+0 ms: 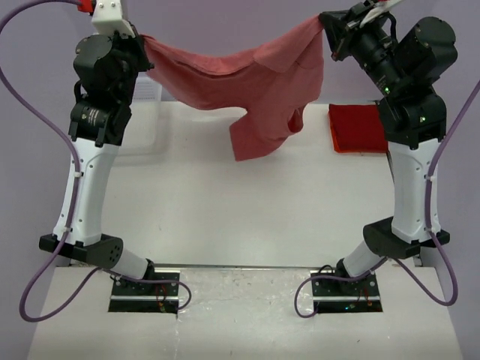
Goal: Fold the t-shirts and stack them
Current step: Flatten out the tshirt
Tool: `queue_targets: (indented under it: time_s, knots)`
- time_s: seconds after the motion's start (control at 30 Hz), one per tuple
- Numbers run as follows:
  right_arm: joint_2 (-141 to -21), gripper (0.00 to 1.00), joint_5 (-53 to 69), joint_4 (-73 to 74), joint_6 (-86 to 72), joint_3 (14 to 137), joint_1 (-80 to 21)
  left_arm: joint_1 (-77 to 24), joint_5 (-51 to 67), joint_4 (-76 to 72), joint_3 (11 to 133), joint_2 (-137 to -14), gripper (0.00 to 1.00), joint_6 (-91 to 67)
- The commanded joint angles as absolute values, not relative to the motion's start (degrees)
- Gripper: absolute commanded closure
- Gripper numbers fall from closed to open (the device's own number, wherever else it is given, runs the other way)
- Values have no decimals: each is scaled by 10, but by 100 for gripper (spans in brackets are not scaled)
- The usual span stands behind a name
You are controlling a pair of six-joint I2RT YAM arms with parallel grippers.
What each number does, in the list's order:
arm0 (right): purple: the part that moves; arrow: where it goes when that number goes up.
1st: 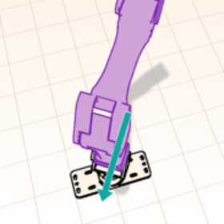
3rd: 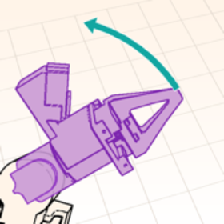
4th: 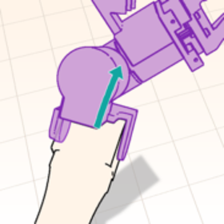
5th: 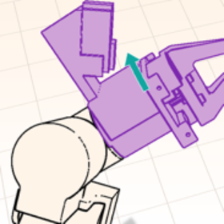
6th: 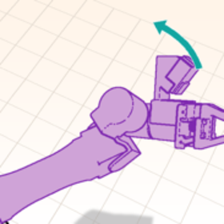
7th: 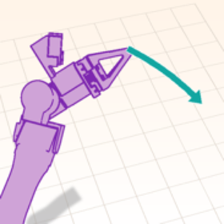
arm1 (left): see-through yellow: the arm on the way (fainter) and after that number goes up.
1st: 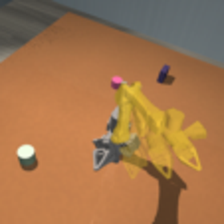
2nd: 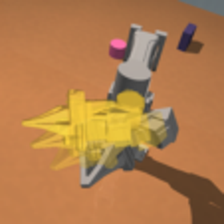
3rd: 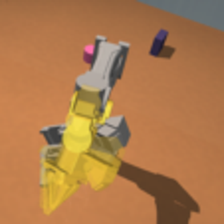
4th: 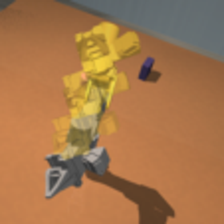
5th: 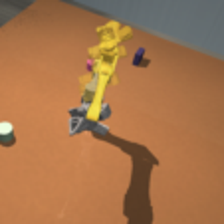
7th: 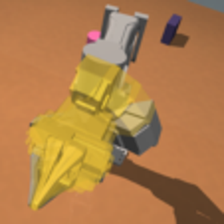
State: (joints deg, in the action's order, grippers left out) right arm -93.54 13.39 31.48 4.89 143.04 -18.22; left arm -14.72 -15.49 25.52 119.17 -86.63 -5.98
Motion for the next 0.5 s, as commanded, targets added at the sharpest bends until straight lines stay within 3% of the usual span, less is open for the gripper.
queue_targets:
  time_s: [0.0, 0.47]
  knots:
    - [-855, 100, 158, 298, 14, 1427, -188, -146, -114, 244, 1178, -810, 100, -73]
    - [-653, 100, 308, 316, -133, 1394, -215, -146, -36, 359, 1216, -661, 100, -122]
